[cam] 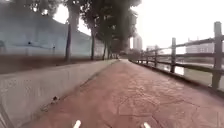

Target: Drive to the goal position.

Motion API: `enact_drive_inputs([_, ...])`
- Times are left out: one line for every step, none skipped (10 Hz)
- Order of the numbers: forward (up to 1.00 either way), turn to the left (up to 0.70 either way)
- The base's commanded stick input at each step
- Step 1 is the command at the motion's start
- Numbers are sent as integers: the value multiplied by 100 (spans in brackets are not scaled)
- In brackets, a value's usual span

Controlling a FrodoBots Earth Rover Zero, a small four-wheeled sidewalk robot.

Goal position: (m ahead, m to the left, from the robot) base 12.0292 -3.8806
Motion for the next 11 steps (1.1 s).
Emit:
enact_drive_inputs([70,0])
enact_drive_inputs([70,0])
enact_drive_inputs([70,0])
enact_drive_inputs([70,0])
enact_drive_inputs([70,0])
enact_drive_inputs([70,0])
enact_drive_inputs([70,0])
enact_drive_inputs([70,0])
enact_drive_inputs([70,0])
enact_drive_inputs([70,0])
enact_drive_inputs([70,0])
